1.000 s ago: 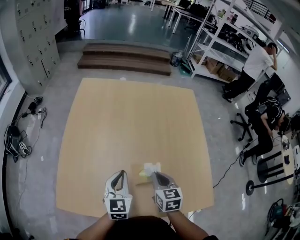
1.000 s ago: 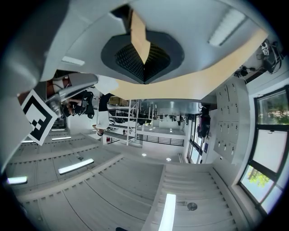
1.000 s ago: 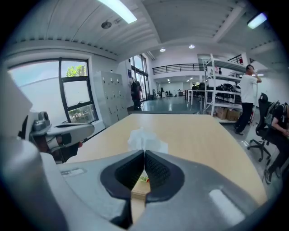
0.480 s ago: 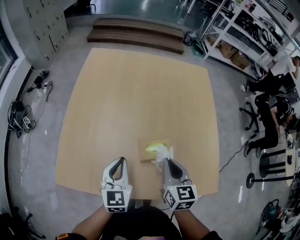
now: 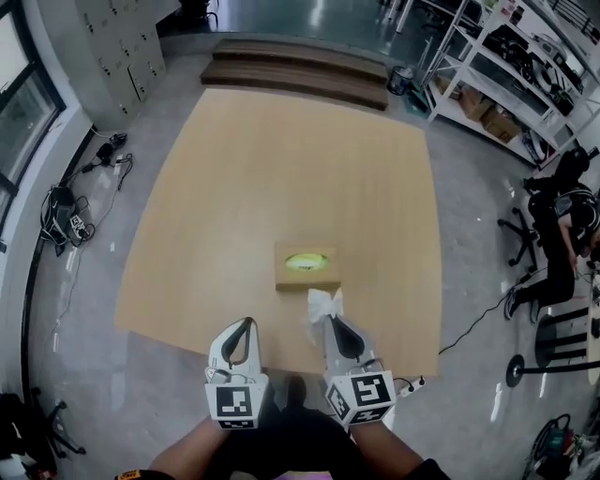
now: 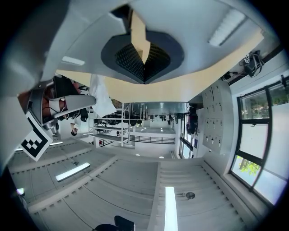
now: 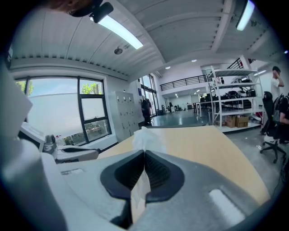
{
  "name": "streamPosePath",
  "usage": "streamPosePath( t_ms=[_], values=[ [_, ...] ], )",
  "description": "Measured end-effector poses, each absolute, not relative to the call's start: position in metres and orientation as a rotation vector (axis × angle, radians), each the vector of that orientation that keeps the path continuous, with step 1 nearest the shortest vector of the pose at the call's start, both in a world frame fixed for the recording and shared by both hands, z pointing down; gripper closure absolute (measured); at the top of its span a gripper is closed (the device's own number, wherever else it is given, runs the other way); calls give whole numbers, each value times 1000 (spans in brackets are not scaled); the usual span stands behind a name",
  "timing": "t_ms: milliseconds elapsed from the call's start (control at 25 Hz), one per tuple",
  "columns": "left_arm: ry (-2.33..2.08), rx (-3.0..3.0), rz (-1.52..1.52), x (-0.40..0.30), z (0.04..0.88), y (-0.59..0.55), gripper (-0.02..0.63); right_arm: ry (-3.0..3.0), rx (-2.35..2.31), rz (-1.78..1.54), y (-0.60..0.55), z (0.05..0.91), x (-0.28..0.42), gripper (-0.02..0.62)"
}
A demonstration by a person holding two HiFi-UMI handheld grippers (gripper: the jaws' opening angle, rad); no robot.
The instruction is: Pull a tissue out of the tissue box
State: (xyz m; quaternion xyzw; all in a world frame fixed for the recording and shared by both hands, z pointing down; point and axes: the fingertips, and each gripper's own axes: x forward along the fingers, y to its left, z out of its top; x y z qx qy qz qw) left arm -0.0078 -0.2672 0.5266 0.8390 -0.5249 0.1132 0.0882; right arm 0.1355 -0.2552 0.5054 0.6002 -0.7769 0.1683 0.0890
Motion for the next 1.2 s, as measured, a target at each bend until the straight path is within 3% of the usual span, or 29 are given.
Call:
streamPosePath(
  t_ms=[440, 1200],
  values=[
    [-1643, 2462, 335, 18, 521, -193, 588, -2407, 1714, 455, -191, 495, 157, 597],
    [-1652, 2493, 333, -34, 513, -122, 588, -2393, 1803, 408, -116, 485, 123, 598]
  ],
)
